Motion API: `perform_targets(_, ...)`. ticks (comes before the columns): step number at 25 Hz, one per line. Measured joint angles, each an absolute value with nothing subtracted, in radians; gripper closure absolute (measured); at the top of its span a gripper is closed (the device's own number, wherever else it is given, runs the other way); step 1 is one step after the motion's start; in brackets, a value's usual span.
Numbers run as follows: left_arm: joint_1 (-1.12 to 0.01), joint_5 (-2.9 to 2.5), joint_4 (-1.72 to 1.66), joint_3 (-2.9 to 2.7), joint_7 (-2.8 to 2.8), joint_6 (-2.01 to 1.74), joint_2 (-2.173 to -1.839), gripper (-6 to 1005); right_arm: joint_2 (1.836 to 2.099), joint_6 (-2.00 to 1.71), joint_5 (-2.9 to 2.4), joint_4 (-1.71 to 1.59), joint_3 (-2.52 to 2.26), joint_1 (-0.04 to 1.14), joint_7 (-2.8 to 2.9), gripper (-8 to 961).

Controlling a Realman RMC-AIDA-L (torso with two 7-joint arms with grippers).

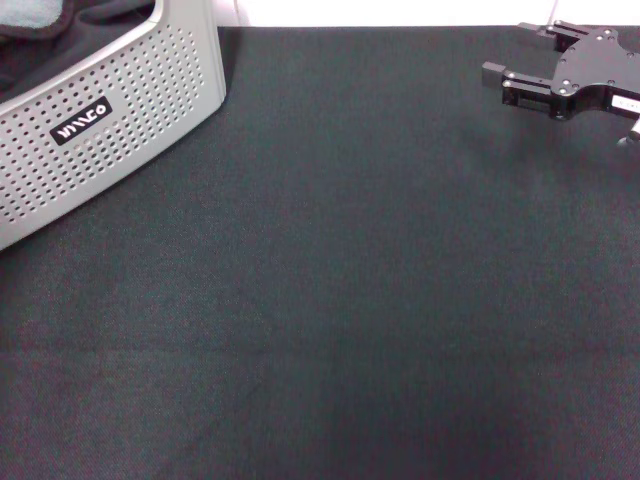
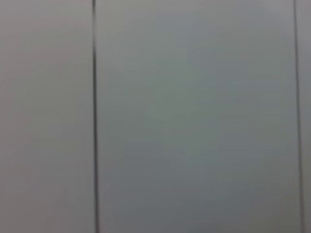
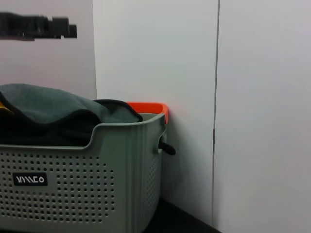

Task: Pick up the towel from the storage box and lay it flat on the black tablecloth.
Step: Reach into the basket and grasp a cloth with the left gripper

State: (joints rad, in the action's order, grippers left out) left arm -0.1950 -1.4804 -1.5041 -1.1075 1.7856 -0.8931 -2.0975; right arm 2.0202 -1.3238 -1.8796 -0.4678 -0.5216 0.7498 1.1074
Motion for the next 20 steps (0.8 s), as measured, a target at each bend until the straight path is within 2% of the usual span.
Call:
perform_targets(7, -0.147, -1.633, -1.576, -1.099, 1.786, -0.855, -2.097, 263, 2.021, -1.320, -1.882, -0.465, -0.522, 0.750, 1.107, 245)
perform_targets(20, 0.012, -1.632, -1.633, -1.141, 1.582, -0.863, -2.102, 265, 2.021, -1.282, -1.879, -0.443, -0.522, 0.756, 1.108, 245)
